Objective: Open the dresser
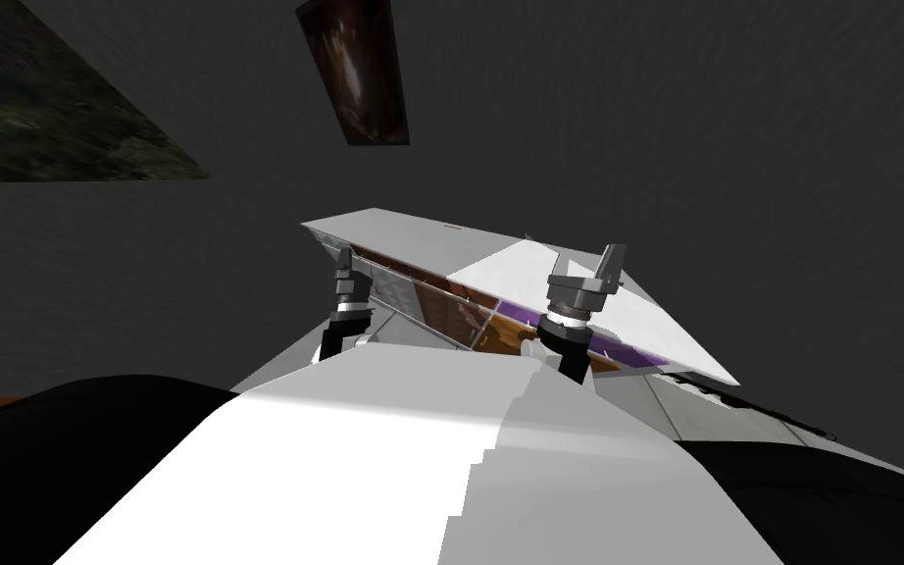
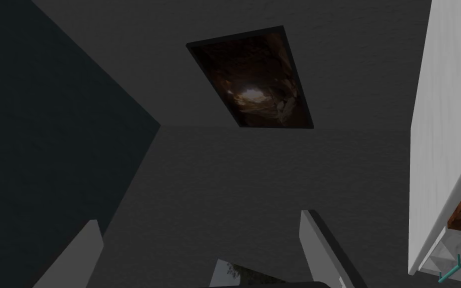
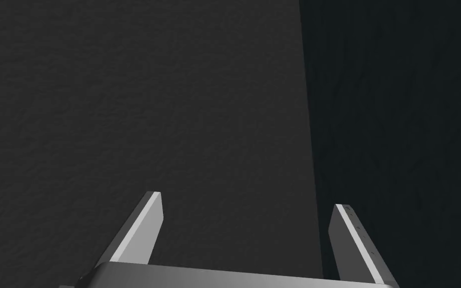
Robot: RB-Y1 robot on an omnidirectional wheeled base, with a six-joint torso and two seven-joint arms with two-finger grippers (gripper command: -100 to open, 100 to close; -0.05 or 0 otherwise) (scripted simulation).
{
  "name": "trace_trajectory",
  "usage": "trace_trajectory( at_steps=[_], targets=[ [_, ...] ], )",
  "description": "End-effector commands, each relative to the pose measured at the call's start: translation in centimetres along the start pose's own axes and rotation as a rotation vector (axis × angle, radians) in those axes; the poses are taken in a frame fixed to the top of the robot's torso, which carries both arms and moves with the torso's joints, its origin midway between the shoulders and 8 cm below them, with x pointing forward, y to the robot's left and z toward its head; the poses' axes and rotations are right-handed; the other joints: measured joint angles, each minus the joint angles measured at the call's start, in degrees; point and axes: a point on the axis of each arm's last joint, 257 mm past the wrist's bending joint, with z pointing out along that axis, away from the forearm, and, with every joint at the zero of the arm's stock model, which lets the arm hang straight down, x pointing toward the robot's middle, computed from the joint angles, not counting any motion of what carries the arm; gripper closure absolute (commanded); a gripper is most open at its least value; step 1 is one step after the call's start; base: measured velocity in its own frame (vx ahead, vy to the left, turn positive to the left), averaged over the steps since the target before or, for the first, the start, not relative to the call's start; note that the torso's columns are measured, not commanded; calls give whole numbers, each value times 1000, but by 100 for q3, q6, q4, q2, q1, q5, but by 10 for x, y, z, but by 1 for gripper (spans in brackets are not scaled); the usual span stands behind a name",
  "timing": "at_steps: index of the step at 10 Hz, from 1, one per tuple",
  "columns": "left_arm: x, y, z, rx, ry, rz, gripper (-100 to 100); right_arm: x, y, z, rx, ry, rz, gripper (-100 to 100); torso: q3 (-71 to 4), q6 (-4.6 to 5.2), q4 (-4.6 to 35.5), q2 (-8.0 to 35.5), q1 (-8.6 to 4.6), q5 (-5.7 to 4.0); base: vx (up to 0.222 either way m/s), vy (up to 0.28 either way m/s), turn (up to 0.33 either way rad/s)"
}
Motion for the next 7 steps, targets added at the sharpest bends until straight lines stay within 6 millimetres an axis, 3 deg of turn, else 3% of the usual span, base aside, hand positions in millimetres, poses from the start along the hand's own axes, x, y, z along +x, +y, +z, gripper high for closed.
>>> trace_trajectory(
  at_steps=[1, 7],
  targets=[
    [0, 0, 0, 0, 0, 0, 0, 0, 0, 0, 0, 0, 0, 0, -467, 0, 235, 232, 0, 0, 0, 0, 0],
    [0, 0, 0, 0, 0, 0, 0, 0, 0, 0, 0, 0, 0, 0, -5381, 0, 2691, 2693, 0, 0, 0, 0, 0]
  ],
)
